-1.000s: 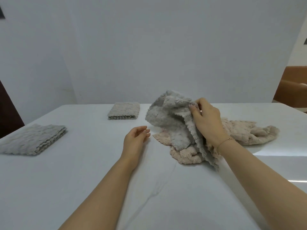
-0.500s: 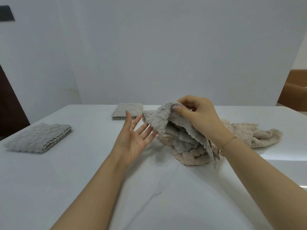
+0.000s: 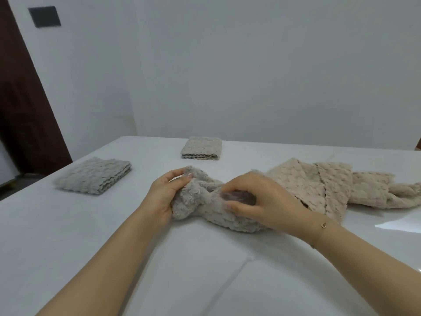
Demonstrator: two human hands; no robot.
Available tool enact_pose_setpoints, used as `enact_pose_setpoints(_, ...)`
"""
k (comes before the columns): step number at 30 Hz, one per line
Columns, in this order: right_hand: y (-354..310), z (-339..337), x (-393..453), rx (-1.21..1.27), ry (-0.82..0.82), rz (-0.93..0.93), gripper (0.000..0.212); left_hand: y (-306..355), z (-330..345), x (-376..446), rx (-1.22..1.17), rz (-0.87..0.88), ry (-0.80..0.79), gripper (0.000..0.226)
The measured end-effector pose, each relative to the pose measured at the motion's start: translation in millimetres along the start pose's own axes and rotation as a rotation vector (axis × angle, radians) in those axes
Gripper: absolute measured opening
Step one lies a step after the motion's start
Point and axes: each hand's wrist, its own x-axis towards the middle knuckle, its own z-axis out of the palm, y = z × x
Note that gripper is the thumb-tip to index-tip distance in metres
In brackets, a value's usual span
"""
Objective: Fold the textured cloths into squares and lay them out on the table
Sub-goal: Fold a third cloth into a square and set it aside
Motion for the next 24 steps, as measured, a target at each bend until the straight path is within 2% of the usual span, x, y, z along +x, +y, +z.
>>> enact_pose_setpoints(2, 0, 7, 0, -0.069, -0.019, -0.024, 0.033, 3, -20, 1, 0.062, 0.018, 0.034, 0.012)
enact_pose_setpoints(7, -3, 19, 3, -0.15, -0.003, -0.011, 0.027, 12, -65, 4, 0.271, 0.043, 0.115, 0.008)
enact_pose_setpoints(10, -10, 22, 17, -0.132, -0.061, 0.041, 0.025, 20, -82, 3, 0.548, 0.159, 0.207, 0.007)
enact_pose_setpoints(12, -18, 22, 30, -0.067, -0.156, 0.114, 0.021, 25, -89, 0, 0.77, 0.265, 0.292, 0.007)
enact_pose_setpoints(15, -26, 24, 54, -0.037, -0.273, 0.178, 0.026, 26, -98, -1, 1.069, 0.252, 0.373, 0.005)
enact_pose_setpoints(18, -31, 21, 76, -0.034, -0.352, 0.241, 0.039, 22, -98, 1, 1.261, 0.216, 0.357, 0.008)
enact_pose_setpoints(21, -33, 19, 88, 0.044, -0.317, 0.283, 0.034, 21, -88, -2, 1.329, 0.4, 0.344, 0.023)
enact_pose_setpoints(22, -31, 21, 90, 0.043, -0.268, 0.281, 0.029, 21, -85, -3, 1.296, 0.484, 0.284, 0.022)
enact_pose_setpoints(24, -26, 26, 90, -0.072, -0.21, 0.228, 0.024, 18, -78, -5, 1.21, 0.52, 0.084, 0.015)
